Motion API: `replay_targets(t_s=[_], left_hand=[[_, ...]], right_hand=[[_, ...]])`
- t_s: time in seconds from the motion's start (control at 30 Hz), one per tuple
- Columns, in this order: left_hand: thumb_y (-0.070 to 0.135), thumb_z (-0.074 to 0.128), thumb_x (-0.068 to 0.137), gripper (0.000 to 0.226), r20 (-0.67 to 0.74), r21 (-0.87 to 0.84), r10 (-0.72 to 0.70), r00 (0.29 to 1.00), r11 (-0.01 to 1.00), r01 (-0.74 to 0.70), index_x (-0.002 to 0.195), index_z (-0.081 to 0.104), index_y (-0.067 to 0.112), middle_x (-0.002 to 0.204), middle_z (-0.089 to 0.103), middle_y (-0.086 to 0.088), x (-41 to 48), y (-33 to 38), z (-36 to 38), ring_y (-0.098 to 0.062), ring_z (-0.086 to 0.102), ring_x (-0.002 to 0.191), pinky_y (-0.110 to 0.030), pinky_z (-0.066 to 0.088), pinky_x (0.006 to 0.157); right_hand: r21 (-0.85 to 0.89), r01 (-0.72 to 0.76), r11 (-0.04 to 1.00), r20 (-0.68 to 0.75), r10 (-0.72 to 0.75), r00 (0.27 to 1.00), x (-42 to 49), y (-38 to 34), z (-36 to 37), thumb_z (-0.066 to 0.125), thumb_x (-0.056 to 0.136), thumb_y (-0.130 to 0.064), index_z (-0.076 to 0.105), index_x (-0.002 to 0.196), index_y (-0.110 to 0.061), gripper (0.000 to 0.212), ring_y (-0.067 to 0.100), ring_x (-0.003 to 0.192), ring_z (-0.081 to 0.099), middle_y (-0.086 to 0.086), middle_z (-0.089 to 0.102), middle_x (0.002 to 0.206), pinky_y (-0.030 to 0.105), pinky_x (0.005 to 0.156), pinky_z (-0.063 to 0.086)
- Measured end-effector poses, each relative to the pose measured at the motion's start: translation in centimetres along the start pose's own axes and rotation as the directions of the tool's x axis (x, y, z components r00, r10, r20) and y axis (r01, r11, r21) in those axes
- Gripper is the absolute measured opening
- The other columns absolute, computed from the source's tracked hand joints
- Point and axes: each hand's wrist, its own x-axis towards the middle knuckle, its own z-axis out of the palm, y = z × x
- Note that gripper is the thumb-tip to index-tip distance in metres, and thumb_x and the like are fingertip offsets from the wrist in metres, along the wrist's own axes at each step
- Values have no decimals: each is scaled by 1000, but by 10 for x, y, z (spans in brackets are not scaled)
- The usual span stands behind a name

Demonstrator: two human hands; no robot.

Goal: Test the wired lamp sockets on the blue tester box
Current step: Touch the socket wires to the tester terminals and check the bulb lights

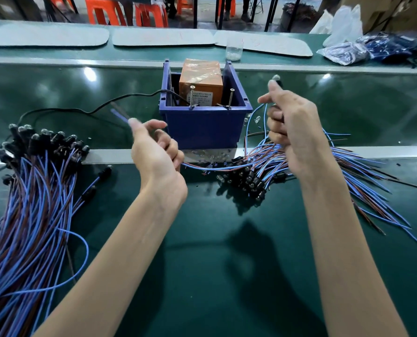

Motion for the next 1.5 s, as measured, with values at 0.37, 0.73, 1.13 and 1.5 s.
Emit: replay_targets(t_s=[0.37, 0.73, 1.13, 1.5], left_hand=[[40, 35, 103, 52, 517, 748, -319, 795, 620, -237, 61, 56, 18, 44, 27, 15, -10, -14, 1, -3, 20, 38, -14, 19, 36], [36, 36, 103, 49, 579, 732, -228, 783, 567, -377, 63, 59, 18, 41, 35, 14, -1, -14, -5, -2, 34, 38, -9, 24, 38], [36, 40, 102, 45, 581, 769, -252, 774, 482, -420, 66, 60, 19, 41, 36, 14, 3, -10, -7, -2, 34, 41, -18, 25, 46], [24, 45, 101, 32, 600, 699, -102, 794, 549, -458, 72, 57, 22, 47, 30, 13, 6, -10, -9, -6, 25, 44, -17, 22, 41]], right_hand=[[-6, 34, 999, 81, -33, 996, -2, 0, -7, 67, 89, -18, 72, 74, -11, 17, 4, 44, 21, -2, 38, 58, 13, 35, 17], [-95, -3, 995, 78, 10, 997, -4, 2, -2, 71, 85, -21, 71, 92, -9, 13, 4, 48, 47, 3, 74, 82, 10, 38, 27], [-118, 38, 992, 173, -17, 985, -5, 2, -2, 69, 84, -3, 63, 80, -13, 13, 6, 49, 48, 1, 72, 72, 12, 38, 28], [-234, 103, 967, 280, -35, 959, -7, 5, 2, 73, 82, -8, 69, 73, -18, 14, 2, 47, 48, -6, 67, 61, 10, 42, 32]])
